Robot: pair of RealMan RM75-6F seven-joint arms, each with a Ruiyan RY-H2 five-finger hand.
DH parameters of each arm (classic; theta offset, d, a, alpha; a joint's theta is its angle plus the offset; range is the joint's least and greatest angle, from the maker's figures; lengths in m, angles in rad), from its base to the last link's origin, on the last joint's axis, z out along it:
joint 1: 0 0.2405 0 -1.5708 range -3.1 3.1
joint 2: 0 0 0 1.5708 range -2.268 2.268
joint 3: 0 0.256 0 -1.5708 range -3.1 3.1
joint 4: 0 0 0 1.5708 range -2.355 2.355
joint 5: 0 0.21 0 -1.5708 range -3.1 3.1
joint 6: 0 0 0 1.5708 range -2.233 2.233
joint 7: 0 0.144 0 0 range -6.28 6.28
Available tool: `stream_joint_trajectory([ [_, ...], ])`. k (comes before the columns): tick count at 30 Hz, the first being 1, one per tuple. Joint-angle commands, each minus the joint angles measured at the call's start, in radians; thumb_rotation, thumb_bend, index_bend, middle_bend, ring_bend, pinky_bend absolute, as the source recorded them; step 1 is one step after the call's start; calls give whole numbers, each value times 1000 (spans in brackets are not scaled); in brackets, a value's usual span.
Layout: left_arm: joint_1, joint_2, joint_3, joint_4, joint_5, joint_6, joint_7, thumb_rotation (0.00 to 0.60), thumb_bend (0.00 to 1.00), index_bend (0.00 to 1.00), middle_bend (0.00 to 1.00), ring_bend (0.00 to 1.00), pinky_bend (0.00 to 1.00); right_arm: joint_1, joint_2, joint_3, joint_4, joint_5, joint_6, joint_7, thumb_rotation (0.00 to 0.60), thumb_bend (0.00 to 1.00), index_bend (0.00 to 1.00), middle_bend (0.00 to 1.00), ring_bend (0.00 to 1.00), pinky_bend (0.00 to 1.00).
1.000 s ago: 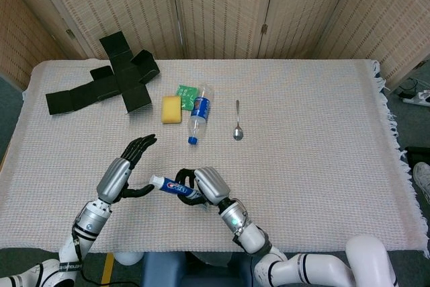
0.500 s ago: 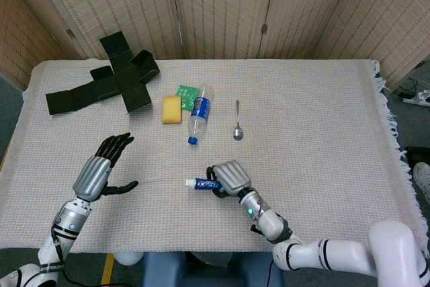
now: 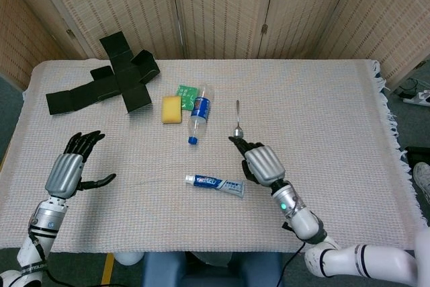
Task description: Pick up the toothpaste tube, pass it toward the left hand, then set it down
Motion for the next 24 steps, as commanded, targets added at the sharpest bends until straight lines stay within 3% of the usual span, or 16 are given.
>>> stream_joint_trajectory([
  [1, 25, 33, -8, -1, -43, 8, 30, 557, 154, 234, 200, 182, 29, -108, 117, -43, -55, -107, 110, 112, 600, 797, 187, 290, 365, 327],
  [3, 40, 49, -10, 2, -56, 21, 49, 600, 173, 232, 202, 186, 50, -153, 182, -70, -71, -147, 143, 159, 600, 797, 190, 294, 365, 327],
  [7, 72, 55, -3, 25, -58, 65, 90, 600, 276, 243, 224, 205, 60, -234, 280, -123, -67, -222, 212, 225, 600, 798, 189, 282, 358, 327],
  [11, 107, 61, 18, 30, -45, 101, 124, 600, 288, 244, 228, 207, 54, -298, 380, -190, -83, -254, 225, 230, 600, 795, 7, 116, 204, 242],
  [12, 119, 62, 26, 28, -39, 114, 144, 600, 288, 243, 228, 208, 53, -320, 394, -200, -83, -265, 247, 236, 600, 793, 0, 94, 187, 228],
  [18, 179, 61, 60, -1, -5, 194, 225, 600, 286, 230, 228, 207, 22, -434, 407, -223, -44, -326, 391, 303, 600, 788, 0, 62, 154, 215],
  [24, 239, 56, 96, -41, 43, 257, 252, 600, 286, 218, 228, 198, 0, -542, 389, -244, 10, -360, 505, 293, 600, 788, 0, 84, 173, 212],
])
